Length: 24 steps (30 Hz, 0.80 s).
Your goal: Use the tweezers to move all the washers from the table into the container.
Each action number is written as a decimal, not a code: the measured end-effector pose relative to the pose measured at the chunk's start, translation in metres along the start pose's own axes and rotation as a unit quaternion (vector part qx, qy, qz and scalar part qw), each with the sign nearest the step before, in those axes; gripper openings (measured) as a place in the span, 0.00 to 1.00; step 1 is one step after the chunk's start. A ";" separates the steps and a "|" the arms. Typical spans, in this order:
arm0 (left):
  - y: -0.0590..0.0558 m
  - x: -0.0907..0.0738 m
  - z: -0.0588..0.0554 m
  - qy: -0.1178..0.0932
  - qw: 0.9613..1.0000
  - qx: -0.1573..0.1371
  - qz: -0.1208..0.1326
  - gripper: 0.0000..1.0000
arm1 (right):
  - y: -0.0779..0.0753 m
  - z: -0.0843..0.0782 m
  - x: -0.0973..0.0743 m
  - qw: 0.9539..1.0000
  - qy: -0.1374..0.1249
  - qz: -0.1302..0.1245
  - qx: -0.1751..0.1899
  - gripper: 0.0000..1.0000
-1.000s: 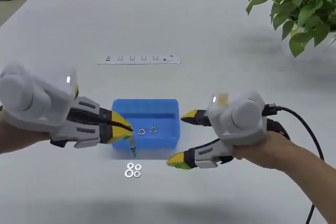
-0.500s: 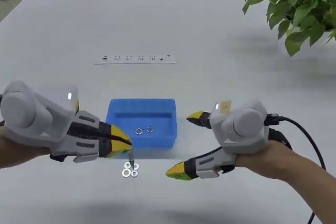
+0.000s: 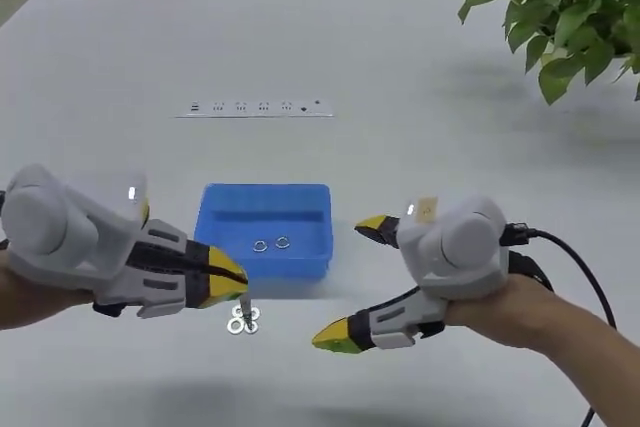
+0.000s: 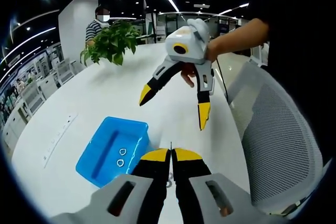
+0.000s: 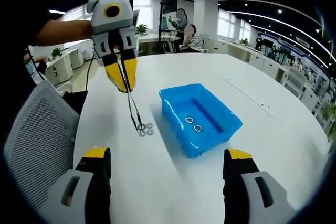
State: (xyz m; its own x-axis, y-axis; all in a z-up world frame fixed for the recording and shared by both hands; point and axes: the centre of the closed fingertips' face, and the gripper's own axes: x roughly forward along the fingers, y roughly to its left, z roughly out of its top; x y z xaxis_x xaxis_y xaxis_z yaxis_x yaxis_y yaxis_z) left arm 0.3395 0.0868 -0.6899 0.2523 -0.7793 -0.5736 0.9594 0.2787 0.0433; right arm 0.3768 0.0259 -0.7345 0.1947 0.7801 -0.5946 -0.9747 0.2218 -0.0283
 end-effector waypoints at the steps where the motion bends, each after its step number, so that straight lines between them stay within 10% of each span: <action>1: 0.000 0.001 0.000 0.000 1.000 0.000 0.000 0.06 | 0.000 0.000 0.000 1.000 0.000 0.001 0.001 0.90; 24: -0.002 0.007 -0.009 0.003 1.000 0.001 -0.006 0.06 | 0.014 0.003 0.009 1.000 -0.003 0.020 -0.010 0.86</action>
State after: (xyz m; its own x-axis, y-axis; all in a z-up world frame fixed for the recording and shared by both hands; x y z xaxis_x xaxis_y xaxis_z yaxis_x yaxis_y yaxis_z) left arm 0.3382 0.0858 -0.7015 0.2409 -0.7790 -0.5788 0.9624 0.2689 0.0386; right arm 0.3654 0.0375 -0.7376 0.1562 0.7917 -0.5906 -0.9836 0.1792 -0.0200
